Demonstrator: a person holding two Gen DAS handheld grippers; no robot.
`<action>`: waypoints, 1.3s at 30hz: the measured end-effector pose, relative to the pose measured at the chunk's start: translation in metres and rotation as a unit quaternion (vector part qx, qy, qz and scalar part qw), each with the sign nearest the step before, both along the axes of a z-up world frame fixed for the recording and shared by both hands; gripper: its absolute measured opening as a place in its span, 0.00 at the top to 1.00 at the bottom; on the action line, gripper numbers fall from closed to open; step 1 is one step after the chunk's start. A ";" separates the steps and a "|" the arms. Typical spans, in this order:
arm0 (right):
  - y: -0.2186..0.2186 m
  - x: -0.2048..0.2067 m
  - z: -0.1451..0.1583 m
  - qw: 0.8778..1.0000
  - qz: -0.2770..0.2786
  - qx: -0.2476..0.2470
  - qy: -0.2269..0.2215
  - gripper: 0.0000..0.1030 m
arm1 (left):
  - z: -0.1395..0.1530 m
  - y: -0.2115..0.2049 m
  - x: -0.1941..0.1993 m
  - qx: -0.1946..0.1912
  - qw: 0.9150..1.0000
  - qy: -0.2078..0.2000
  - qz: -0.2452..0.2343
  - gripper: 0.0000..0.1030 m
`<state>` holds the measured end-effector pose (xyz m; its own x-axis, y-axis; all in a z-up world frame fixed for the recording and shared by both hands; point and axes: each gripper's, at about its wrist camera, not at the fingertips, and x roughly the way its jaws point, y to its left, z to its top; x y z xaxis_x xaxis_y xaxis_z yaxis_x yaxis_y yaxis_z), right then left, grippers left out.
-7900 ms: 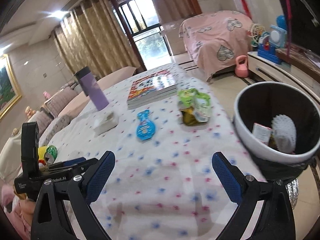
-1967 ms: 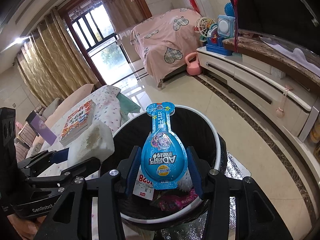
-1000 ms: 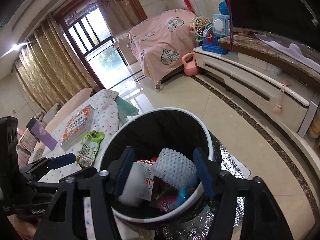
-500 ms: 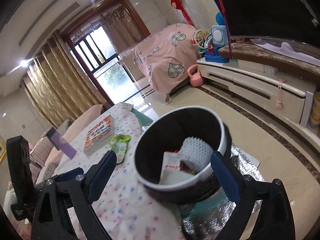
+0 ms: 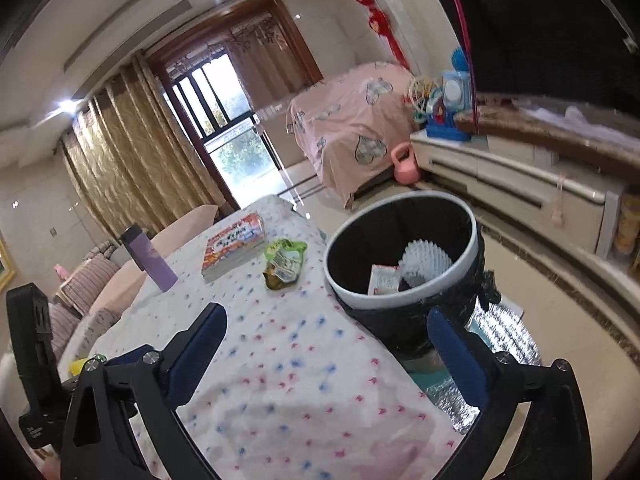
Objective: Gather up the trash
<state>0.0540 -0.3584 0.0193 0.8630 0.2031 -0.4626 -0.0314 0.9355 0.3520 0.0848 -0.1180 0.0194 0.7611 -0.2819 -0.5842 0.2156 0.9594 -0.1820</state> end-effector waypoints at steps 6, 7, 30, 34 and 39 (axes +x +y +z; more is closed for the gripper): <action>0.022 -0.033 0.037 0.996 -0.020 -0.053 -0.075 0.00 | 0.021 0.026 -0.034 -0.003 0.996 -0.081 0.042 0.00; 0.026 -0.044 0.043 0.992 -0.034 -0.067 -0.102 0.00 | 0.020 0.029 -0.039 0.001 0.994 -0.093 0.052 0.00; 0.059 -0.060 -0.017 0.987 -0.029 -0.111 -0.112 0.00 | -0.020 0.045 -0.069 0.080 0.982 -0.122 0.120 0.00; 0.061 -0.061 -0.019 0.986 -0.032 -0.119 -0.109 0.00 | -0.018 0.045 -0.071 0.079 0.982 -0.125 0.120 0.00; 0.060 -0.062 -0.018 0.987 -0.031 -0.117 -0.104 0.00 | -0.018 0.044 -0.073 0.077 0.982 -0.126 0.116 0.00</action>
